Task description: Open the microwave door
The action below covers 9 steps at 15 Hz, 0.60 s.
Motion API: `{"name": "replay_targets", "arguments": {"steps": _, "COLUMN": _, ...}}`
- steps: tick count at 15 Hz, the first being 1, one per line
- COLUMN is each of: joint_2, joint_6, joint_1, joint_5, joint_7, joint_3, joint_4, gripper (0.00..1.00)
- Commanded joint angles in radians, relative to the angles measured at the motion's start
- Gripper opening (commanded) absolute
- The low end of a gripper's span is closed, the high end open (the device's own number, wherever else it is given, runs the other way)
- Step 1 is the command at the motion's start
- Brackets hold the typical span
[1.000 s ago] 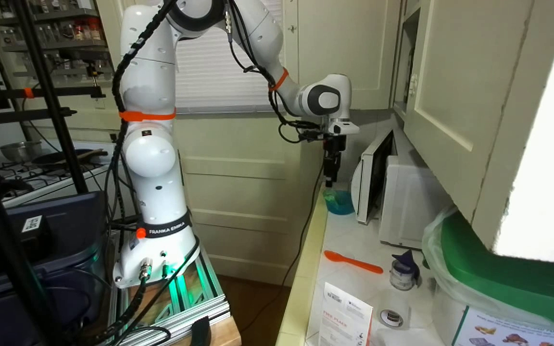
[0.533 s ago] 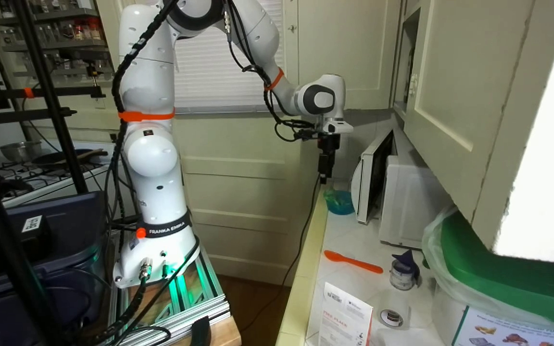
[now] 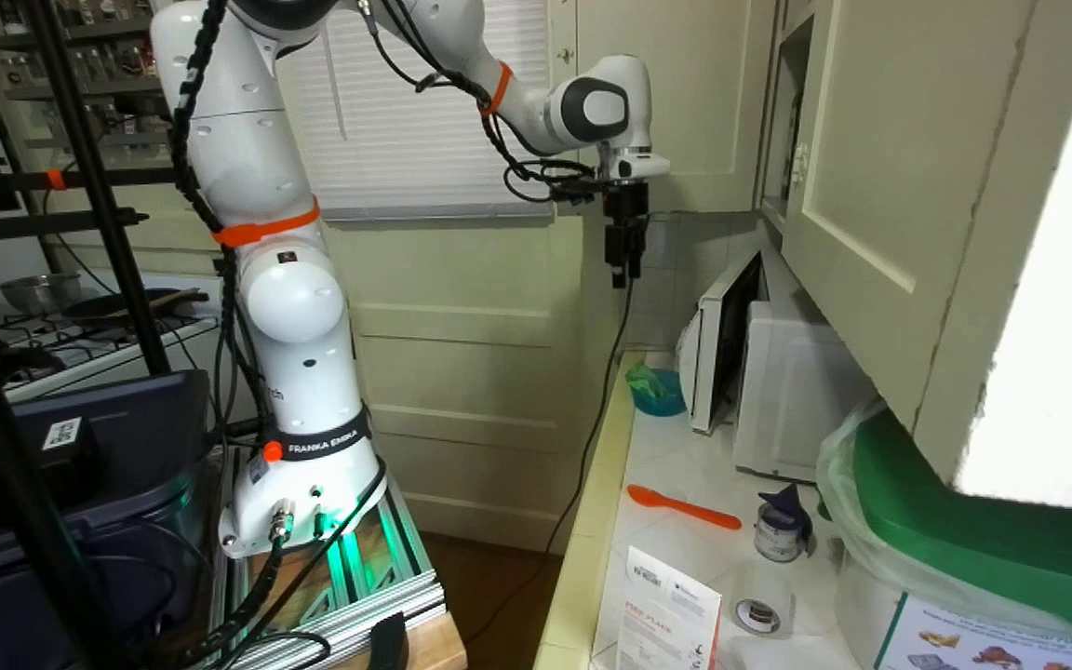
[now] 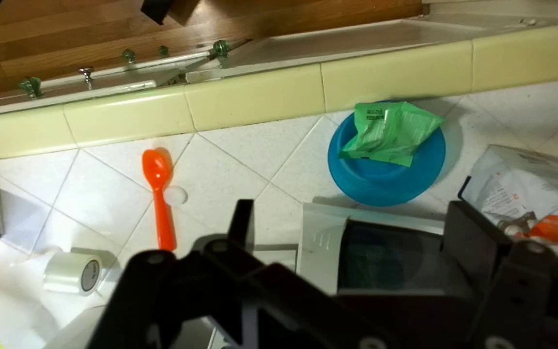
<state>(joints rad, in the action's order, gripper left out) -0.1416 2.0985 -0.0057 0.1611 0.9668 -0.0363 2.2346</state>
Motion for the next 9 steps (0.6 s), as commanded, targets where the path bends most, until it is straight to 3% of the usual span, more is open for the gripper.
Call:
{"name": "replay_targets", "arguments": {"steps": 1, "joint_2": -0.134, "joint_6": -0.109, "joint_1": -0.035, "joint_5": -0.014, "joint_7": 0.024, "joint_3": 0.019, "joint_4": 0.007, "gripper": 1.00}}
{"name": "replay_targets", "arguments": {"steps": 4, "joint_2": -0.215, "joint_6": -0.143, "joint_1": -0.073, "joint_5": -0.013, "joint_7": 0.021, "joint_3": 0.014, "joint_4": -0.001, "gripper": 1.00}}
{"name": "replay_targets", "arguments": {"steps": 5, "joint_2": -0.163, "joint_6": -0.114, "joint_1": -0.069, "joint_5": -0.008, "joint_7": 0.009, "joint_3": 0.029, "joint_4": -0.013, "gripper": 1.00}}
{"name": "replay_targets", "arguments": {"steps": 9, "joint_2": -0.175, "joint_6": -0.114, "joint_1": -0.080, "joint_5": -0.007, "joint_7": 0.006, "joint_3": 0.036, "joint_4": -0.012, "gripper": 1.00}}
